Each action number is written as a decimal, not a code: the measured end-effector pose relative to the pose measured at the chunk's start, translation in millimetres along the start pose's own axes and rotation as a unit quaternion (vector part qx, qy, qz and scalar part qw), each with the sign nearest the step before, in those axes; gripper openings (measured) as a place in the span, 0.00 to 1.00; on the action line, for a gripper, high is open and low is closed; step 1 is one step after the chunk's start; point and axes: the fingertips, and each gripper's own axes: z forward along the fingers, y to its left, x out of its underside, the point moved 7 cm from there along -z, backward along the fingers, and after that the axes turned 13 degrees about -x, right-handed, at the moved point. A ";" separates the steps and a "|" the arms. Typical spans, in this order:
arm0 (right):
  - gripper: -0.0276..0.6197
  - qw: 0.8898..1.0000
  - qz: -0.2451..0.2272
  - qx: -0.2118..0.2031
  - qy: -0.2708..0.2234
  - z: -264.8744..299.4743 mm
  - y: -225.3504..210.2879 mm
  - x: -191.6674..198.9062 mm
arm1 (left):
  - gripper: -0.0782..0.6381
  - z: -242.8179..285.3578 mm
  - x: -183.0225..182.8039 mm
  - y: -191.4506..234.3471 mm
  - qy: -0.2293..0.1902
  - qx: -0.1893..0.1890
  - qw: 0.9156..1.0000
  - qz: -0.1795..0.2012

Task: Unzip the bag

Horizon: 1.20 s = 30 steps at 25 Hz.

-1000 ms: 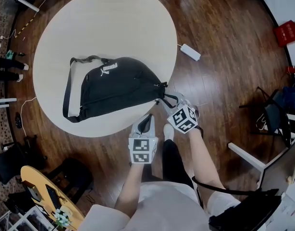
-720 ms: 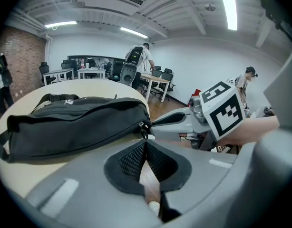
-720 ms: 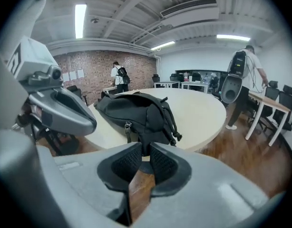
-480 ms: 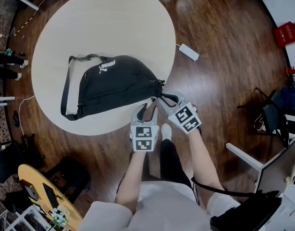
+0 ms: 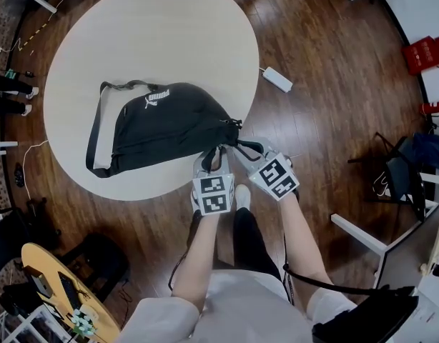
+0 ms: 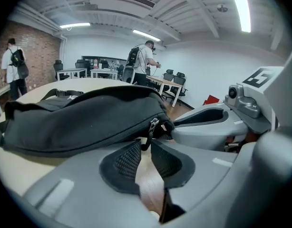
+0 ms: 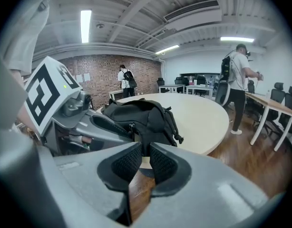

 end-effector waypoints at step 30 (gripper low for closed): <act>0.10 0.992 0.053 0.098 0.056 4.0 -6.9 13.0 | 0.14 -38.6 41.4 166.2 0.040 -0.102 0.993 -0.035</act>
